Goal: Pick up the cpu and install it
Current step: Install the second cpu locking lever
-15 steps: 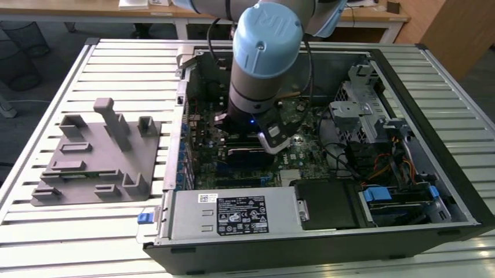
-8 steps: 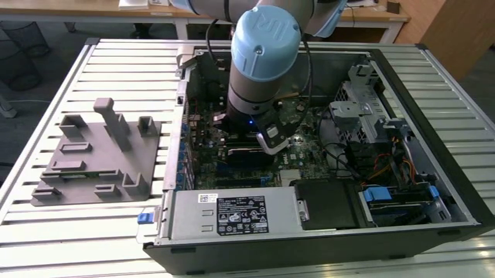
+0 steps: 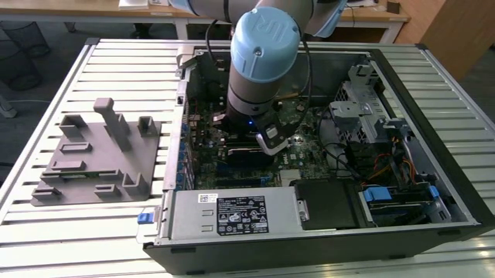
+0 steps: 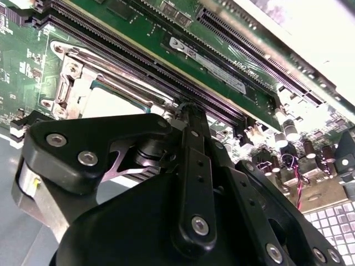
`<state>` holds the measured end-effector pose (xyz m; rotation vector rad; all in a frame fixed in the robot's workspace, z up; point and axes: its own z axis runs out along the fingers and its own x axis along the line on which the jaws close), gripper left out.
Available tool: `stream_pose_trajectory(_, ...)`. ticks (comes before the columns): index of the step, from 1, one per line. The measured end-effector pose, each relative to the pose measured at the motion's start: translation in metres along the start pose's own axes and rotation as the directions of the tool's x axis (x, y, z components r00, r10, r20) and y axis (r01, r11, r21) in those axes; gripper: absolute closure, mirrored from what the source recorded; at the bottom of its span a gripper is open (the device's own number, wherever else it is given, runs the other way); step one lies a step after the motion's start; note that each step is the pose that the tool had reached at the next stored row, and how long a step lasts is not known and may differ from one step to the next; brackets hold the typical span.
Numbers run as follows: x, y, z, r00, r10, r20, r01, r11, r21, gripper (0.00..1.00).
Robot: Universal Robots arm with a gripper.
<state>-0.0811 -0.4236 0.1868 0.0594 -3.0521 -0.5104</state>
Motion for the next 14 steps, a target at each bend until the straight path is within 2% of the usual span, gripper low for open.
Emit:
stream_pose_trajectory(4, 0.0002, 0.0011, -0.0030, 1.0000, 0.000, 0.0003, 0.000, 1.0000, -0.0006, 0.89)
stream_pose_trajectory(7, 0.0005, 0.0033, -0.0094, 1.0000, 0.000, 0.0001, 0.000, 1.0000, -0.0001, 0.89)
stream_pose_trajectory(14, 0.0005, 0.0036, -0.0099, 1.0000, 0.001, 0.0005, -0.001, 1.0000, 0.0014, 0.89)
